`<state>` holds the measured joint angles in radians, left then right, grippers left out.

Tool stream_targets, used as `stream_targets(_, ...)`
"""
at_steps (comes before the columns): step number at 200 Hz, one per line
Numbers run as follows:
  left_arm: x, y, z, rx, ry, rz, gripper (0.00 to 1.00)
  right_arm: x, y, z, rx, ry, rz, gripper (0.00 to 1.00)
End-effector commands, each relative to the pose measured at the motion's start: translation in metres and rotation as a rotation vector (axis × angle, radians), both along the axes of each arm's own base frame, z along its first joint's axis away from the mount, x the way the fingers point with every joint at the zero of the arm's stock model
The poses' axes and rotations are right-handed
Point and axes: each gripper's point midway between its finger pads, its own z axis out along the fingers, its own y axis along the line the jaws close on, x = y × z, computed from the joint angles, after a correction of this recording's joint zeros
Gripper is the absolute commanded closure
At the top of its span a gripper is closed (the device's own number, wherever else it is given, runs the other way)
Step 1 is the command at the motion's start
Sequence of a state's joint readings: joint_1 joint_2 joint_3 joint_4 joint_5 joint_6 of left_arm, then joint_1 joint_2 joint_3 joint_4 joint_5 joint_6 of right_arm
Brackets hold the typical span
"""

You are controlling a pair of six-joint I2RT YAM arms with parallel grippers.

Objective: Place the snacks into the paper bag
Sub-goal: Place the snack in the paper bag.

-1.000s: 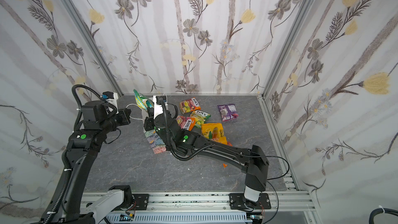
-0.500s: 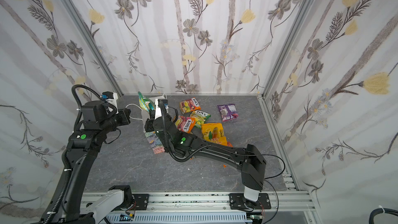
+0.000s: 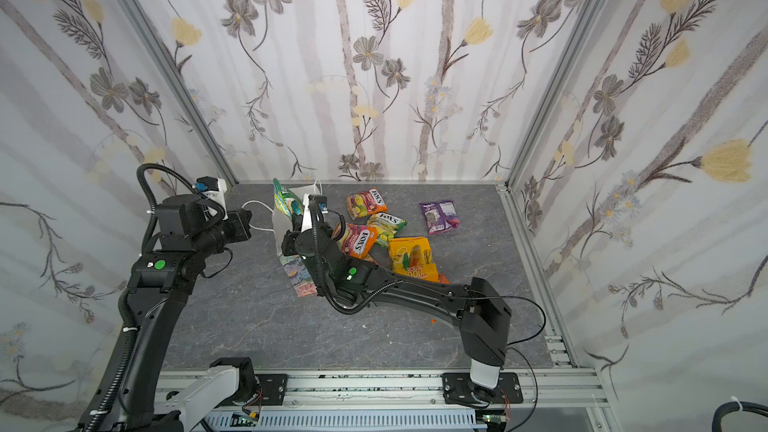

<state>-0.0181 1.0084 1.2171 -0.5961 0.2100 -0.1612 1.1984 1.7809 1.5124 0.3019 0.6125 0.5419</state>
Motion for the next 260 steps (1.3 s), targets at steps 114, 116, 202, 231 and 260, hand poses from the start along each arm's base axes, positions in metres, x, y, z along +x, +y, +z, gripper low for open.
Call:
stream_targets(114,0.001,0.001,0.006,0.002,-0.030,0.008,0.98,0.016,-0.003,-0.010,0.081,0.021,-0.019,0.92)
stream_targets(116,0.001,0.001,0.006,0.001,-0.030,0.009,0.98,0.016,-0.003,-0.009,0.083,0.021,-0.020,0.92)
stream_targets(202,0.000,0.002,0.005,0.006,-0.029,0.010,0.98,0.014,-0.001,-0.006,0.090,0.013,-0.005,0.85)
stream_targets(231,0.000,0.003,0.005,0.008,-0.030,0.015,0.98,0.011,0.002,0.000,0.086,-0.004,0.006,0.67)
stream_targets(260,0.000,0.003,0.003,0.008,-0.025,0.015,0.98,0.009,0.007,0.006,0.075,-0.021,0.027,0.62)
